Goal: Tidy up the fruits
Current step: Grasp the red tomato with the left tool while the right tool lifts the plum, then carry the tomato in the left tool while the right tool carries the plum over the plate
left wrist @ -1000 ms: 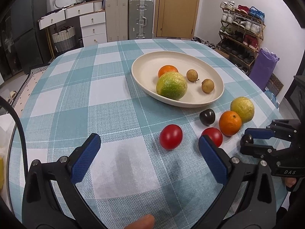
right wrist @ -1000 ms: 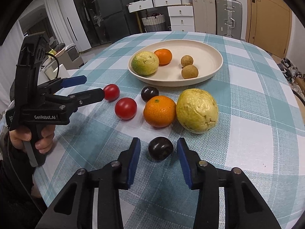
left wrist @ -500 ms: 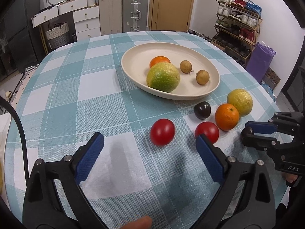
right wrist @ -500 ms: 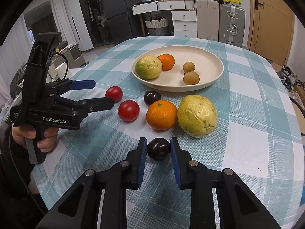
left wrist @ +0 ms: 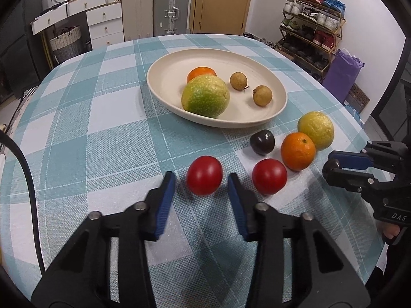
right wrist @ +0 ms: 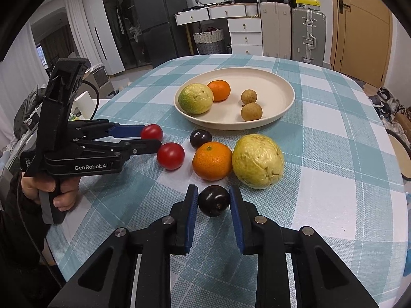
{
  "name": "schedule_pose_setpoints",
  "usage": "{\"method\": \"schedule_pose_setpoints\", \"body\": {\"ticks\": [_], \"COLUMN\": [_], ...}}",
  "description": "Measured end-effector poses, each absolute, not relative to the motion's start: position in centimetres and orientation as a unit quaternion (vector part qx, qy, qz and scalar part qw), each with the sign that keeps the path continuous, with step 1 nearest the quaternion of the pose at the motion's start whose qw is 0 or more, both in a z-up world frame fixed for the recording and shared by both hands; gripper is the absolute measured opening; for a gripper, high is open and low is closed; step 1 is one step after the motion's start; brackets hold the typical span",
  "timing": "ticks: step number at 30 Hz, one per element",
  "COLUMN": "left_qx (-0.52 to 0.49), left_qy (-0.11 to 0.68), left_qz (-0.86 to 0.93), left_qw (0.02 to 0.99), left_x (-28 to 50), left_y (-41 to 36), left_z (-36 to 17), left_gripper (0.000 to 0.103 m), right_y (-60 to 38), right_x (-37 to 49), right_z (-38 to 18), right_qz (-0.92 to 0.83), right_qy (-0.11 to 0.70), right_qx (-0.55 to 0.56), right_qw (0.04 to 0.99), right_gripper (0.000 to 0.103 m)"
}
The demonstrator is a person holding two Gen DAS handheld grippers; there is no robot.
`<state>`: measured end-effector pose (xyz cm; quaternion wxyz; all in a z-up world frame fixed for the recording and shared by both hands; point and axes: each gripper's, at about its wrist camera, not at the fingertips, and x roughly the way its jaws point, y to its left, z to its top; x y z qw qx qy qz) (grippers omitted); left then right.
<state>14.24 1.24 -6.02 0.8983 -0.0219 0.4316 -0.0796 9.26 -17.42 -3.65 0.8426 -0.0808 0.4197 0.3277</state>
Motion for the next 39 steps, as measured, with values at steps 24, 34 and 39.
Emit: {"method": "schedule_pose_setpoints", "body": {"ticks": [24, 34, 39], "left_qx": [-0.02, -0.035, -0.046], "left_qy": [0.352, 0.326, 0.319], "left_qz": [-0.081, -0.067, -0.061], "left_qw": [0.932, 0.943, 0.945], "left_x": [11.8, 13.0, 14.5], "left_y": [1.6, 2.9, 3.6], "left_z": [-1.7, 0.3, 0.7], "left_gripper": [0.025, 0.025, 0.025], "right_y": [-18.1, -19.2, -19.4], "right_x": [8.5, 10.8, 12.8], "right_z": [-0.8, 1.5, 2.2], "right_qz": [0.339, 0.309, 0.295], "right_qy": [0.356, 0.327, 0.326], "right_qx": [-0.049, -0.01, -0.003], "right_qw": [0.869, 0.893, 0.898], "right_gripper": [0.026, 0.026, 0.026]}}
